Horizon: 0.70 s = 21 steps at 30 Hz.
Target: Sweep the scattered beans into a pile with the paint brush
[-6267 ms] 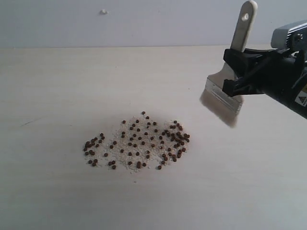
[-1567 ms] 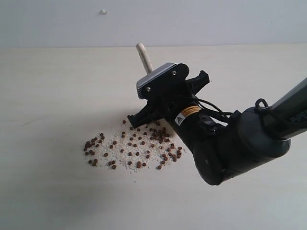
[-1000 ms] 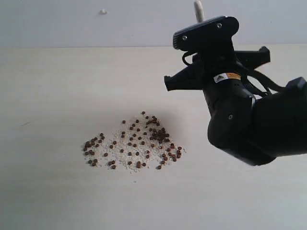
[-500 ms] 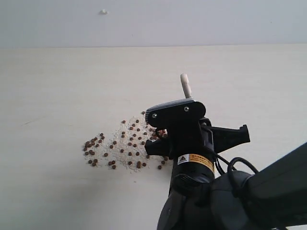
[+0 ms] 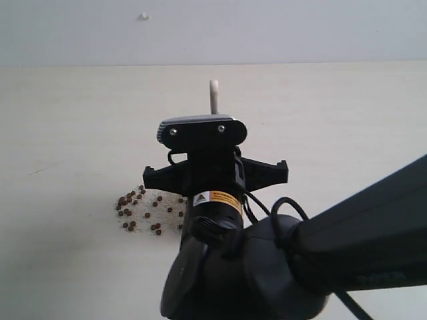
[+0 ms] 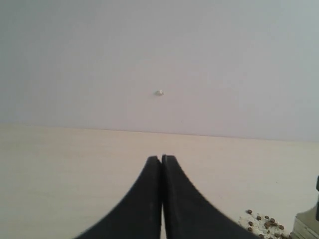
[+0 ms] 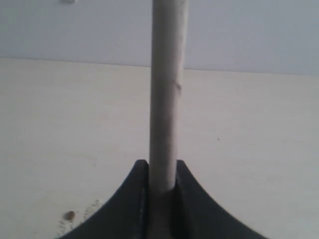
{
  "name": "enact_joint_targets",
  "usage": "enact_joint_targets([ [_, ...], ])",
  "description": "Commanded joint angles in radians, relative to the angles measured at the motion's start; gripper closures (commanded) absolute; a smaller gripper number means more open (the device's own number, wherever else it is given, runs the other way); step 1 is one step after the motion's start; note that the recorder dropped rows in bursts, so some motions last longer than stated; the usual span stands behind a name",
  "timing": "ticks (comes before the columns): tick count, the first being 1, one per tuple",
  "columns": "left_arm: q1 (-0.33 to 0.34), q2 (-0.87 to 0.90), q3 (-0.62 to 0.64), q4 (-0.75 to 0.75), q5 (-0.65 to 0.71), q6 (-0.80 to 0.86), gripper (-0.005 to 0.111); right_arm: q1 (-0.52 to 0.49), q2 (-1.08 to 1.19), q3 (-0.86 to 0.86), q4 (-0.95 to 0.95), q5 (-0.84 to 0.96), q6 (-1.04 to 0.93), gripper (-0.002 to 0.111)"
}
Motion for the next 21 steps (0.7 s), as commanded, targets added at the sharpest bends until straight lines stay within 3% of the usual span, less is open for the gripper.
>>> enact_joint_targets([
  [1,-0.011,-0.005,0.002,0.001,-0.002,-0.003,0.107,0.003,0.006,-0.080,-0.008,-0.015,-0.077,0.108],
  [8,-0.011,-0.005,0.002,0.001,-0.002,-0.003,0.107,0.005,-0.070,-0.102,0.066,-0.052,-0.329,0.108],
  [13,-0.011,-0.005,0.002,0.001,-0.002,-0.003,0.107,0.005,-0.157,-0.090,-0.006,-0.052,-0.468,0.108],
  [17,-0.011,-0.005,0.002,0.001,-0.002,-0.003,0.107,-0.044,-0.202,-0.013,-0.106,-0.052,-0.481,0.108],
  [21,-0.011,-0.005,0.002,0.001,-0.002,-0.003,0.107,-0.176,-0.172,0.068,-0.168,0.003,-0.342,0.108],
])
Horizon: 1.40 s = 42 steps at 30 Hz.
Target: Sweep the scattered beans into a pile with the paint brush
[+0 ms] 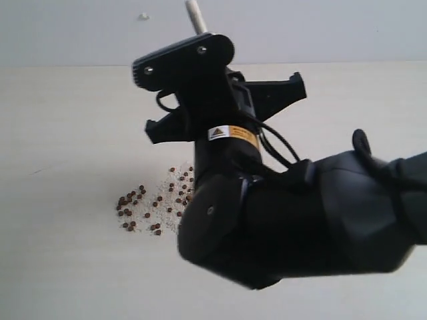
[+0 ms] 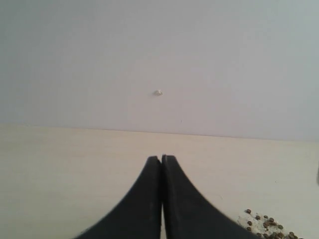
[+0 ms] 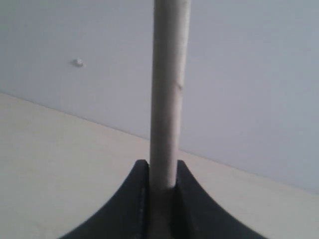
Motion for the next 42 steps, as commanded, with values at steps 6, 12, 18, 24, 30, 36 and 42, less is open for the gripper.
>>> enact_joint_targets([
  [6,-0.007,-0.005,0.002,0.001,-0.002,-0.003,0.107,-0.220,0.116,0.064,-0.237,0.229,0.245,0.108],
  [12,-0.007,-0.005,0.002,0.001,-0.002,-0.003,0.107,-0.220,0.181,0.002,-0.266,0.303,0.266,0.108],
  [18,-0.007,-0.005,0.002,0.001,-0.002,-0.003,0.107,-0.220,0.202,-0.066,-0.298,0.406,0.343,0.108],
  [24,-0.007,-0.005,0.002,0.001,-0.002,-0.003,0.107,-0.220,0.157,-0.079,-0.297,0.441,0.390,0.108],
  [30,-0.007,-0.005,0.002,0.001,-0.002,-0.003,0.107,-0.220,0.053,-0.079,-0.237,0.427,0.214,0.108],
  [36,-0.007,-0.005,0.002,0.001,-0.002,-0.003,0.107,-0.261,0.037,-0.079,-0.258,0.343,0.004,0.108],
  [42,-0.007,-0.005,0.002,0.001,-0.002,-0.003,0.107,-0.389,0.136,-0.079,-0.712,0.451,0.192,0.108],
])
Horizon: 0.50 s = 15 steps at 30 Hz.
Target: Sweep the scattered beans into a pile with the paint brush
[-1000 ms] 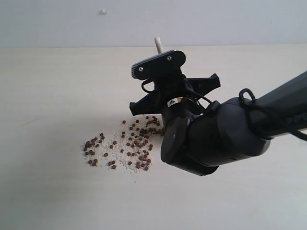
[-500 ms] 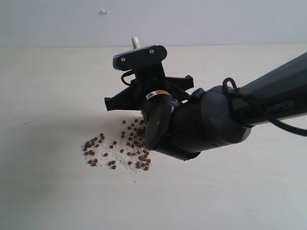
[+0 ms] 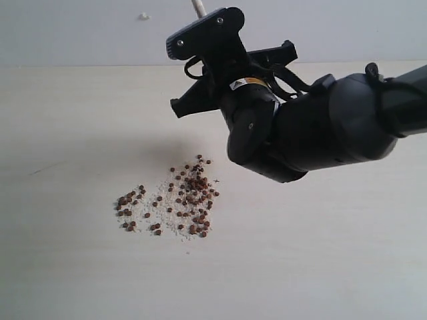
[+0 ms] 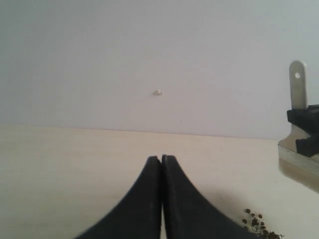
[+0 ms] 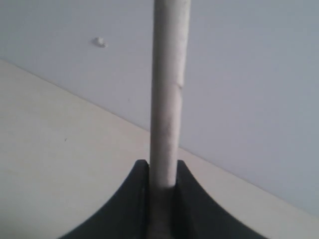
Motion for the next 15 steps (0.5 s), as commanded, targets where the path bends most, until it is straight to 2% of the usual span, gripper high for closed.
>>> enact_joint_targets([
  [1,-0.007,-0.005,0.002,0.001,-0.002,-0.003,0.107,-0.084,0.081,-0.005,-0.435,0.063,0.192,0.108],
  [7,-0.007,-0.005,0.002,0.001,-0.002,-0.003,0.107,-0.152,0.141,-0.005,-0.890,0.057,0.529,0.108],
  [15,-0.007,-0.005,0.002,0.001,-0.002,-0.003,0.107,-0.157,0.145,-0.005,-1.077,0.099,0.646,0.108],
])
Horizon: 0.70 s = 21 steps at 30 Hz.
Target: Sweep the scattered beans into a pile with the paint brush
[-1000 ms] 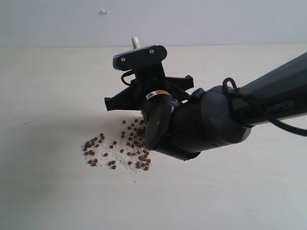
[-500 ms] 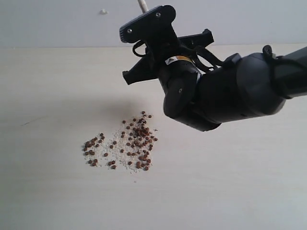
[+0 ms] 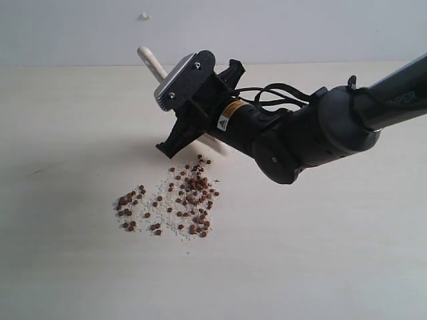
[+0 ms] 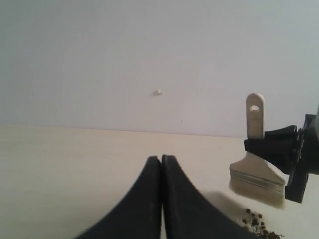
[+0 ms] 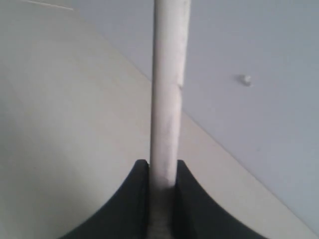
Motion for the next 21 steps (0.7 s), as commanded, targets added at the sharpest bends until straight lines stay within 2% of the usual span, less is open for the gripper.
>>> enact_joint_targets([
  [1,-0.007,-0.005,0.002,0.001,-0.002,-0.003,0.107,-0.006,-0.002,-0.005,-0.111,0.023,0.031,0.108],
  [5,-0.007,-0.005,0.002,0.001,-0.002,-0.003,0.107,-0.019,-0.001,-0.005,-0.109,0.016,-0.045,0.108],
  [9,-0.007,-0.005,0.002,0.001,-0.002,-0.003,0.107,-0.077,-0.001,-0.005,-0.127,-0.002,0.012,0.108],
  [10,-0.007,-0.005,0.002,0.001,-0.002,-0.003,0.107,-0.096,-0.001,-0.005,-0.162,-0.002,0.055,0.108],
  [13,-0.007,-0.005,0.002,0.001,-0.002,-0.003,0.107,-0.167,0.002,-0.005,-0.501,-0.021,0.315,0.108],
  [19,-0.007,-0.005,0.002,0.001,-0.002,-0.003,0.107,-0.180,0.068,-0.005,-0.588,-0.071,0.414,0.108],
  [21,-0.007,-0.005,0.002,0.001,-0.002,-0.003,0.107,-0.180,0.079,-0.005,-0.691,-0.143,0.519,0.108],
])
